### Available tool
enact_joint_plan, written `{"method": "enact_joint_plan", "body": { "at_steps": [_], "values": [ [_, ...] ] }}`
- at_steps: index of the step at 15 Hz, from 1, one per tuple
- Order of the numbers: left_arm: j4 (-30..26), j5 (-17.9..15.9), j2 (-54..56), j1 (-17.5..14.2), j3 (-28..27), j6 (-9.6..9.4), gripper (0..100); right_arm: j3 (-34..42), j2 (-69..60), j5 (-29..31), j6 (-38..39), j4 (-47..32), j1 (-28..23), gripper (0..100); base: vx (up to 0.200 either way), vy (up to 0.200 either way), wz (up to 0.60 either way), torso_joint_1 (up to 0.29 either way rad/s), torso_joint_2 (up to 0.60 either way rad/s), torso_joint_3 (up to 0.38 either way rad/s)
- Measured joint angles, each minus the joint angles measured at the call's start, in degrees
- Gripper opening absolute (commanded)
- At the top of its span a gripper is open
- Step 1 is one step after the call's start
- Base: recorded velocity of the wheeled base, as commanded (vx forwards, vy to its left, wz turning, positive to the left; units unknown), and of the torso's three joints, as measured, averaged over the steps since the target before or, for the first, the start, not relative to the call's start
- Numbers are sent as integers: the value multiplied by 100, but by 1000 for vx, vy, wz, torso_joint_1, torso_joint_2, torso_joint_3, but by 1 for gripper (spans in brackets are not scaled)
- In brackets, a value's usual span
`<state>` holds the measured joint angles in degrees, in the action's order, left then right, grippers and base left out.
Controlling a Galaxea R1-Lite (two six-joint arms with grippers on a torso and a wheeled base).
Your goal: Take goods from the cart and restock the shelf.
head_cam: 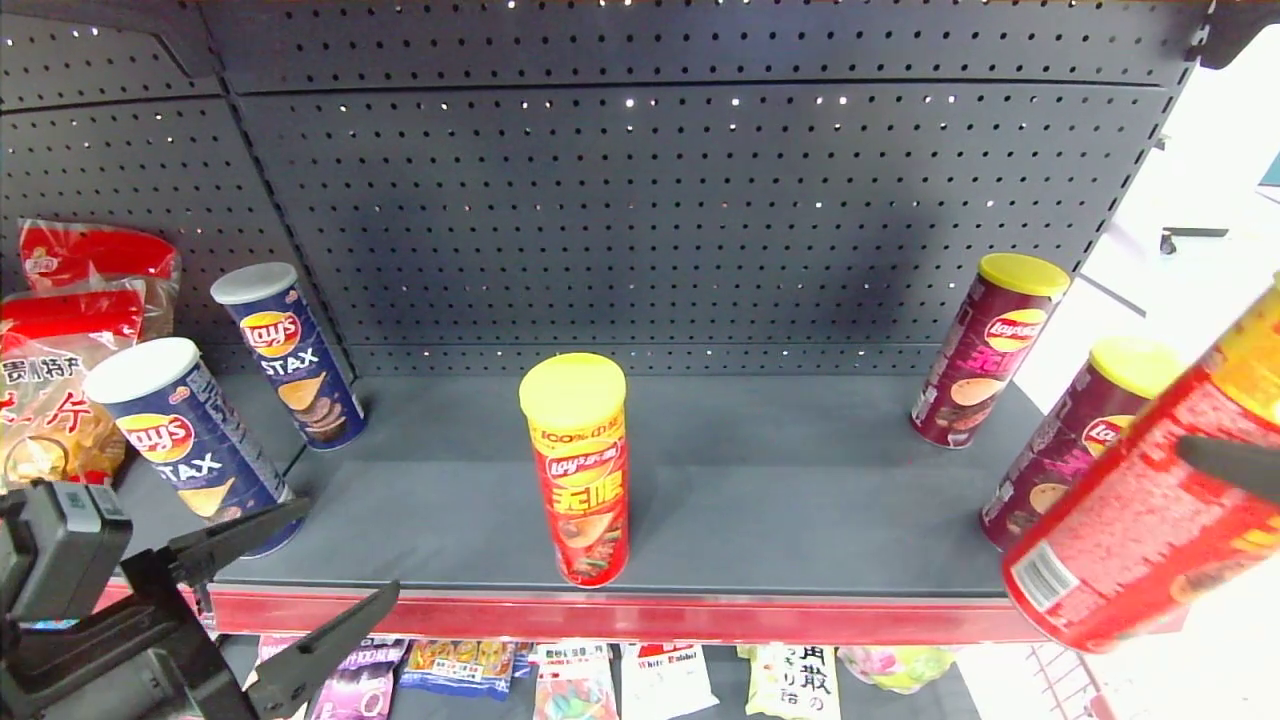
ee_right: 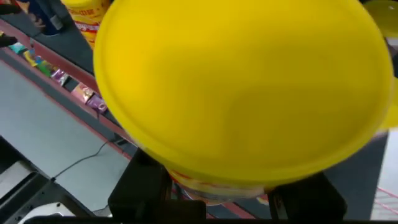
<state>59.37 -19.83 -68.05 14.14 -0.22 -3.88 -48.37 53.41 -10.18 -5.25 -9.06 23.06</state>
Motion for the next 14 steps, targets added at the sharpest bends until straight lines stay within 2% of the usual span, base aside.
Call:
{"method": "enact_joint_plan", "body": {
  "at_steps": [2, 4, 10, 11, 14],
  "values": [
    [-591, 123, 408, 11, 15, -4, 100, -101, 707, -5, -5, 789, 323, 0, 0, 0, 0, 0, 0, 0],
    [-1476, 260, 1000, 13, -2, -6, 100, -144, 1451, 2, -5, 1387, 634, 0, 0, 0, 0, 0, 0, 0],
    [-4145, 486, 2709, 18, -578, -17, 100, -794, 3157, 17, -10, 1819, 951, 0, 0, 0, 0, 0, 0, 0],
    [-4320, 552, 2900, 21, -672, -17, 100, -1053, 3451, 20, -29, 1909, 965, 0, 0, 0, 0, 0, 0, 0],
    [-4380, 653, 3257, 18, -768, -15, 100, -1871, 4264, 33, -84, 2005, 975, 0, 0, 0, 0, 0, 0, 0]
  ]
}}
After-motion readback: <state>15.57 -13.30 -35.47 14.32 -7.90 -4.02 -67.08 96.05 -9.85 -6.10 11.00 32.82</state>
